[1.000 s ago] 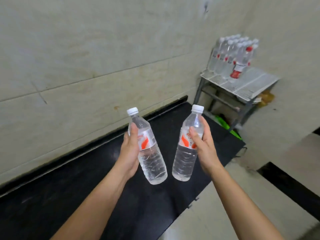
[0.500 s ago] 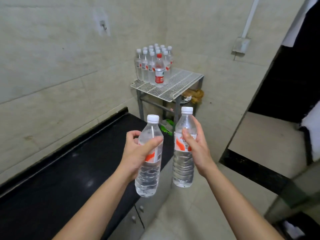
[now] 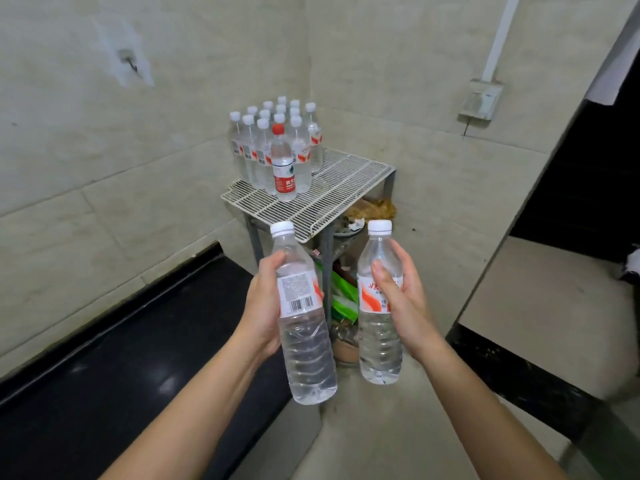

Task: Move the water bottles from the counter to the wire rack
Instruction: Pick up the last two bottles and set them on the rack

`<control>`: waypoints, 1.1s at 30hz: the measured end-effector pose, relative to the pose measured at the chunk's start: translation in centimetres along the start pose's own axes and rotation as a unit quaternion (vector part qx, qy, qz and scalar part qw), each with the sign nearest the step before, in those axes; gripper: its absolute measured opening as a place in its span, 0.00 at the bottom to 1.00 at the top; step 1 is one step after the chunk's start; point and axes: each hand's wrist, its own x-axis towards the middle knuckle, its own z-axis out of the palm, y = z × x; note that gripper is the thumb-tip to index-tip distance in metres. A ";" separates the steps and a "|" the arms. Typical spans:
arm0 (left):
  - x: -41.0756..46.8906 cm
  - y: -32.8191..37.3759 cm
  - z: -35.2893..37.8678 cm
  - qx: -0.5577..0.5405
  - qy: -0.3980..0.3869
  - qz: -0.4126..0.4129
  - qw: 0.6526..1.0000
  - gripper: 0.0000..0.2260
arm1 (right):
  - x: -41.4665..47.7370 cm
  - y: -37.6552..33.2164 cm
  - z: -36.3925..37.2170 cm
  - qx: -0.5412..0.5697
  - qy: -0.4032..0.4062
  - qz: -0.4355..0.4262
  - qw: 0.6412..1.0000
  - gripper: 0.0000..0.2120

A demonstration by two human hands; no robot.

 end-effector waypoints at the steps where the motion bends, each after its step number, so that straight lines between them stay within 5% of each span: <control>1: 2.2 0.2 0.5 -0.002 -0.002 0.005 1.000 0.28 | 2.0 0.2 -0.1 -0.013 0.000 -0.006 1.000 0.23; 4: 8.8 1.5 2.3 0.013 -0.013 0.050 0.999 0.32 | 8.3 -0.3 -0.6 -0.036 0.000 -0.015 0.999 0.25; 7: 14.6 3.1 4.4 0.043 -0.010 0.118 0.992 0.24 | 14.3 -1.2 -1.7 -0.034 0.008 -0.017 0.999 0.26; 12: 22.5 5.2 7.7 0.107 0.032 0.201 0.973 0.17 | 23.1 -1.3 -4.2 -0.041 0.032 -0.027 0.998 0.18; 19: 33.5 5.7 10.9 0.201 0.118 0.292 0.928 0.17 | 35.6 1.9 -5.0 0.010 -0.002 -0.066 0.998 0.24; 27: 44.2 2.2 12.6 0.265 0.287 0.282 0.876 0.22 | 51.5 6.5 -3.8 0.023 -0.160 -0.107 0.981 0.25; 33: 47.9 1.4 13.6 0.361 0.334 0.250 0.834 0.21 | 58.0 9.4 -2.1 0.047 -0.241 -0.106 0.963 0.27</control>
